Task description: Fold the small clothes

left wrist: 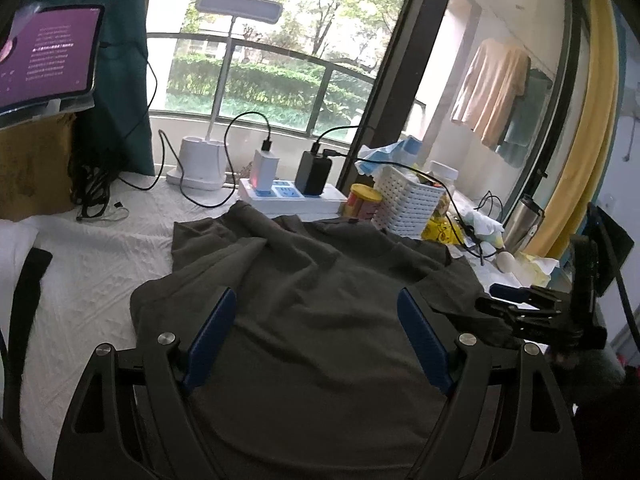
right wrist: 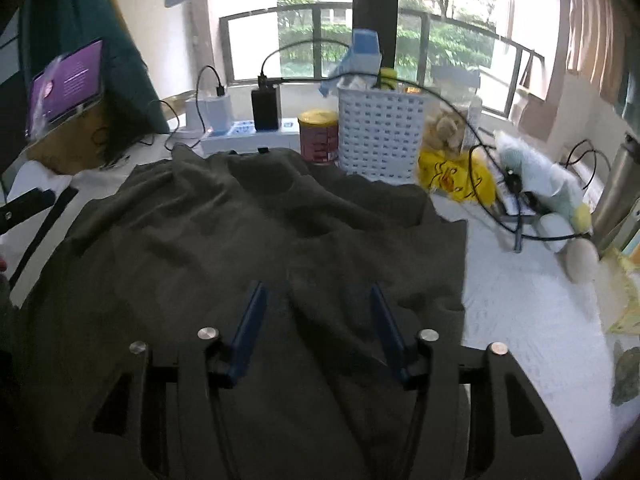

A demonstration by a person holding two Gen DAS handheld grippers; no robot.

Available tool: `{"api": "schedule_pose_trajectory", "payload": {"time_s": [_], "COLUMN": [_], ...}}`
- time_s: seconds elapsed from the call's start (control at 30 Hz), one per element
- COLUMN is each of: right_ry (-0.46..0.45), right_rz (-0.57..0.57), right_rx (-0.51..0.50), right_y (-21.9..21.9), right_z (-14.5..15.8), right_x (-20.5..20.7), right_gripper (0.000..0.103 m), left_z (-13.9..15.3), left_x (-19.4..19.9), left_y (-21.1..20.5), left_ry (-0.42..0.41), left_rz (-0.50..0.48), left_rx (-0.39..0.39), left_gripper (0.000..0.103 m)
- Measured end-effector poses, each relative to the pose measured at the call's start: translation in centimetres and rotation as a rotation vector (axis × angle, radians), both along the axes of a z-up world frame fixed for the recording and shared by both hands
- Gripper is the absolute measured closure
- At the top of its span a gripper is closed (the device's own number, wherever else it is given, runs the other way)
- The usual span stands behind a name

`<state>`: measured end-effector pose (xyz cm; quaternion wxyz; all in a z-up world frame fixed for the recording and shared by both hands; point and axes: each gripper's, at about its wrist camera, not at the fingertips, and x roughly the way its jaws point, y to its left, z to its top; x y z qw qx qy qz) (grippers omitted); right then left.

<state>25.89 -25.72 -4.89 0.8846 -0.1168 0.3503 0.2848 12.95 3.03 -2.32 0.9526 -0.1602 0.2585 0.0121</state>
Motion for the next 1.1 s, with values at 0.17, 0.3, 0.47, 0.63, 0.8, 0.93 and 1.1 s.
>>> {"api": "schedule_pose_trajectory", "payload": {"time_s": [0.17, 0.3, 0.47, 0.63, 0.8, 0.93, 1.1], "right_ry": [0.031, 0.110, 0.167, 0.198, 0.202, 0.177, 0.140], "right_rz": [-0.107, -0.120, -0.062, 0.057, 0.109, 0.051, -0.079], "right_rx": [0.034, 0.085, 0.089, 0.061, 0.019, 0.036, 0.064], "right_y": [-4.5, -6.2, -5.2, -3.1, -2.3, -3.8, -6.5], "right_z": [-0.9, -2.7, -3.9, -4.4, -4.6, -3.7, -2.4], "right_x": [0.0, -0.7, -1.3, -3.3, -4.9, -4.6, -2.0], "right_gripper": [0.048, 0.048, 0.048, 0.047, 0.046, 0.046, 0.046], "left_z": [0.0, 0.3, 0.8, 1.0, 0.7, 0.5, 0.3], "left_x": [0.2, 0.1, -0.1, -0.7, -1.3, -1.3, -0.4], "left_y": [-1.8, -3.1, -3.9, -3.6, -2.6, -1.5, -0.6], "left_ry": [0.014, 0.022, 0.030, 0.036, 0.047, 0.056, 0.059], "left_rz": [-0.031, -0.046, -0.045, -0.027, -0.005, 0.006, 0.008], "left_rx": [-0.004, 0.019, 0.043, 0.058, 0.053, 0.051, 0.047], "left_gripper": [0.018, 0.018, 0.018, 0.018, 0.018, 0.018, 0.018]}}
